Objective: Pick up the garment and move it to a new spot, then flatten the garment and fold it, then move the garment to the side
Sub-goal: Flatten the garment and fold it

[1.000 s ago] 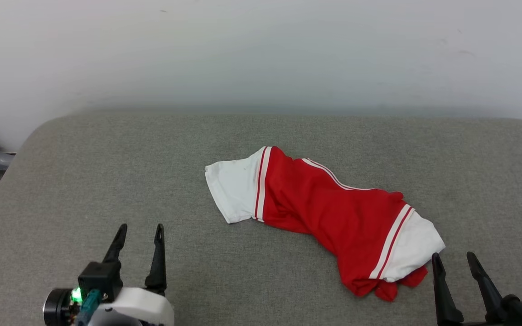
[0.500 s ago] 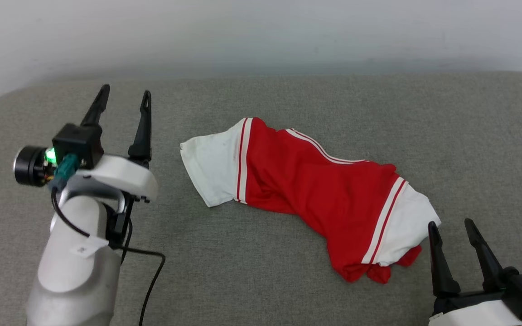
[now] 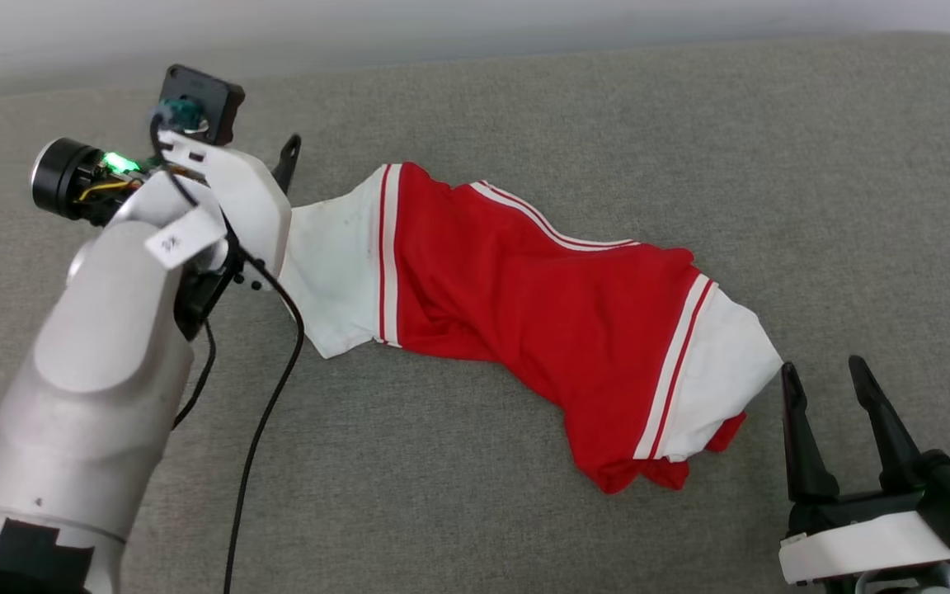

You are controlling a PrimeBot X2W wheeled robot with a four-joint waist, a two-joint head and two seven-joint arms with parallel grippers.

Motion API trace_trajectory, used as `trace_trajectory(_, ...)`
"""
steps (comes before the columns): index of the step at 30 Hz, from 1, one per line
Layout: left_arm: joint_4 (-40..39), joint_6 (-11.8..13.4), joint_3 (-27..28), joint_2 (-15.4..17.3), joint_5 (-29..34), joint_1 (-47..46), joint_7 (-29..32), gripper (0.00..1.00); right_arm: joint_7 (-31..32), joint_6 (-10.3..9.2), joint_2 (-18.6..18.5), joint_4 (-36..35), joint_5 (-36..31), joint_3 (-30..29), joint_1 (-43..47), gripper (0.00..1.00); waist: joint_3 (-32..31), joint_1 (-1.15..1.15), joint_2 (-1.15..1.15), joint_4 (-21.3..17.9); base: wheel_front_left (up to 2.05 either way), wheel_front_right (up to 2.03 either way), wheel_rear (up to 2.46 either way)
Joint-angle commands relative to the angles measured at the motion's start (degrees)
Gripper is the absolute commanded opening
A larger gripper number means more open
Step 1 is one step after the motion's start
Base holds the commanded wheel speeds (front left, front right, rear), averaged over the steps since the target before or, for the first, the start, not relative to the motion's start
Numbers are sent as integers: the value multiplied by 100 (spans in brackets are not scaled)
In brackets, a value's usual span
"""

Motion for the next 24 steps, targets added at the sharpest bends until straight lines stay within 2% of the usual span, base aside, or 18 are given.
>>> trace_trajectory(1, 53, 0, -121, 82, -120, -103, 196, 100, -12, -4, 11, -22, -18, 8, -89, 100, 74, -1, 0, -53, 0, 0, 0)
trace_trajectory(5, 266, 0, -786, 435, -790, -386, 1208, 100, -12, -4, 11, -37, -27, -11, -217, 100, 213, -1, 0, -122, 0, 0, 0)
trace_trajectory(11, 429, 0, -1305, 691, -1959, -433, 2462, 100, -11, -4, 11, -34, -9, -12, -325, 100, 408, -1, 0, -209, 0, 0, 0)
trace_trajectory(20, 471, -8, -2065, 850, -2717, -36, 3324, 100, -11, -4, 11, -35, 26, -35, -445, 100, 626, -1, 0, -293, 0, 0, 0)
trace_trajectory(21, 444, -9, -2152, 851, -2776, 5, 3345, 85, -11, -4, 12, -34, 24, -44, -447, 100, 635, -1, 0, -288, 0, 0, 0)
trace_trajectory(22, 412, -9, -2228, 863, -2827, 30, 3325, 15, -11, -4, 12, -34, 21, -50, -449, 100, 641, -1, 0, -283, 0, 0, 0)
trace_trajectory(23, 382, -10, -2283, 877, -2883, 47, 3269, 0, -11, -4, 12, -29, 13, -54, -452, 100, 639, -1, 0, -278, 0, 0, 0)
trace_trajectory(24, 350, -9, -2299, 894, -2915, 47, 3170, 0, -11, -4, 12, -22, 0, -65, -453, 100, 629, -1, 0, -265, 0, 0, 0)
